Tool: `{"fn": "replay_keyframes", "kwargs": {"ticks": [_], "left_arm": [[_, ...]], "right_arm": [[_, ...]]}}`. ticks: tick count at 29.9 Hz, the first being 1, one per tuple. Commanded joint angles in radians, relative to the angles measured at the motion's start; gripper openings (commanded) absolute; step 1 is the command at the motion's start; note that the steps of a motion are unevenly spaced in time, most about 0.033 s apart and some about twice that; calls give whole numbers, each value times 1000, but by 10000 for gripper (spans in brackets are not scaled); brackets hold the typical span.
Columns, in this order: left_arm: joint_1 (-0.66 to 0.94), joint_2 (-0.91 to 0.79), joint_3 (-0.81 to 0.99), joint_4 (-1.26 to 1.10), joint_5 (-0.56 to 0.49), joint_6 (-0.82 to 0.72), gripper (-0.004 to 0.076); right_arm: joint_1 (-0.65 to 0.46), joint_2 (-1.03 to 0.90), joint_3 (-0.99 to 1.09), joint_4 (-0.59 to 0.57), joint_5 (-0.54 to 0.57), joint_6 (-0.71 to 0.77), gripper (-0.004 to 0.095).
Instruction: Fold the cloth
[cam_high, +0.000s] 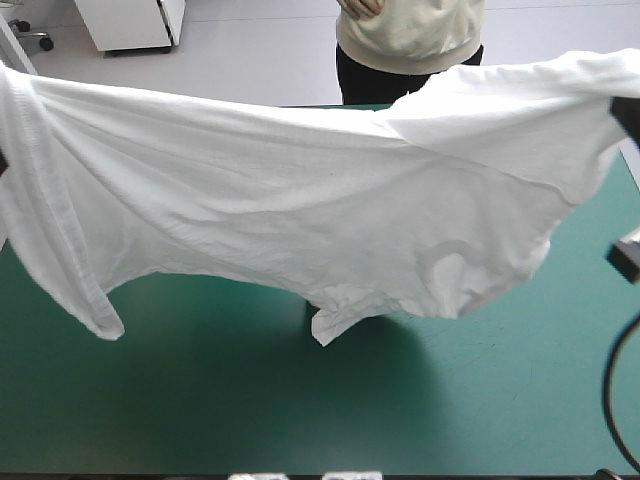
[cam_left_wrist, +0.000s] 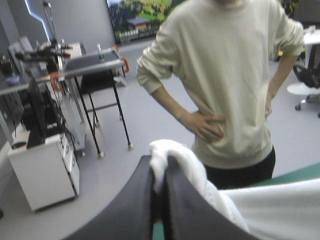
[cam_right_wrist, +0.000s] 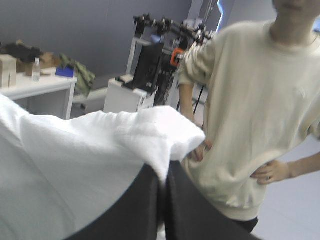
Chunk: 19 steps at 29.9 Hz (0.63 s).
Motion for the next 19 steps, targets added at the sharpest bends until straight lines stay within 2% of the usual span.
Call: {"fn": "replay_keyframes", "kwargs": {"ticks": [1, 10, 15, 19], "left_arm": [[-5, -8, -106, -37, -57, 9, -9], [-5, 4, -94, -47, 0, 8, -9], [-5, 36, 92, -47, -19, 4, -9], [-5, 91, 257, -47, -88, -8, -9]], "right_arm": [[-5, 0, -114, -13, -28, -21, -3], [-5, 45, -156, -104, 55, 59, -3], [-5, 148, -154, -193, 130, 135, -3], [-5, 243, -92, -217, 93, 140, -4]]}}
